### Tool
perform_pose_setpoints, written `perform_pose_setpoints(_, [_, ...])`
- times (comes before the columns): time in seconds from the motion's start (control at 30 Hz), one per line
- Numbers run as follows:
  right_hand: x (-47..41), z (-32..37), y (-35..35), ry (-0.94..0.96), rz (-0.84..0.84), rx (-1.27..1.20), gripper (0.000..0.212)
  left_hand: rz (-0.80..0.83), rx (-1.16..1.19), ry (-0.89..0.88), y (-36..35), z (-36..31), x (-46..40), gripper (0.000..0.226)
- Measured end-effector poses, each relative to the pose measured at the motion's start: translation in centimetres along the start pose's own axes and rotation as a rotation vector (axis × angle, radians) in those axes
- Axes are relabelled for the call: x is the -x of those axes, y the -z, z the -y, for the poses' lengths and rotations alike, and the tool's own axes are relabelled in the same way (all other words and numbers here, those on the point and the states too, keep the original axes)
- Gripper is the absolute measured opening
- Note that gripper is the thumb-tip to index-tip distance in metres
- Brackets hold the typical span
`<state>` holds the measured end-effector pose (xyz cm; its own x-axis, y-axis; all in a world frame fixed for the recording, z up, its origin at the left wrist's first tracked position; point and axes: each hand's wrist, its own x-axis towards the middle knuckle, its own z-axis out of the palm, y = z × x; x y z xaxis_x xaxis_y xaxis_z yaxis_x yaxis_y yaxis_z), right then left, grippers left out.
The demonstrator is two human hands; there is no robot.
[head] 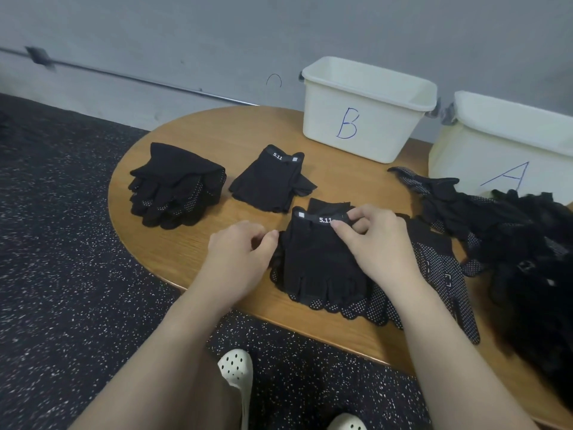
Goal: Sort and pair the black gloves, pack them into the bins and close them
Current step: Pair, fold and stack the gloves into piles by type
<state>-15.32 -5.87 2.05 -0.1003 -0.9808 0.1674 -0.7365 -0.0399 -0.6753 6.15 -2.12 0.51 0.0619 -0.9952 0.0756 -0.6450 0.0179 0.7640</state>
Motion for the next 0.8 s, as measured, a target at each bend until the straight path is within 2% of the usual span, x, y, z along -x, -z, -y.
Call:
perform_pose_setpoints(0.17, [1.0,0.4,0.5,0.087,-0.106,0.203,0.024,-0.014,0.042,0.031,0.0,0.3,0.1,0.036])
perform_pose_setpoints(0.27, [2.0,1.3,1.0,0.261,-0.120,0.232,0.023,-0.021,0.057,0.016,0.1,0.3,0.2,0.028])
perform_pose_setpoints(0.4, [3.5,2.4,0.5,0.481,0.074,0.208,0.033,-0.053,0.136,0.008,0.4,0.2,0.1,0.032])
perform_pose_setpoints(0.6, [3.6,1.4,-1.4,0.447,0.348,0.394,0.059,-0.011,0.018,0.021,0.4,0.3,0.4,0.030])
perform_pose_setpoints(0.8, [3.9,0.5,-2.5,0.446,0.387,0.488,0.069,-0.059,0.008,-0.026,0.2,0.1,0.4,0.016])
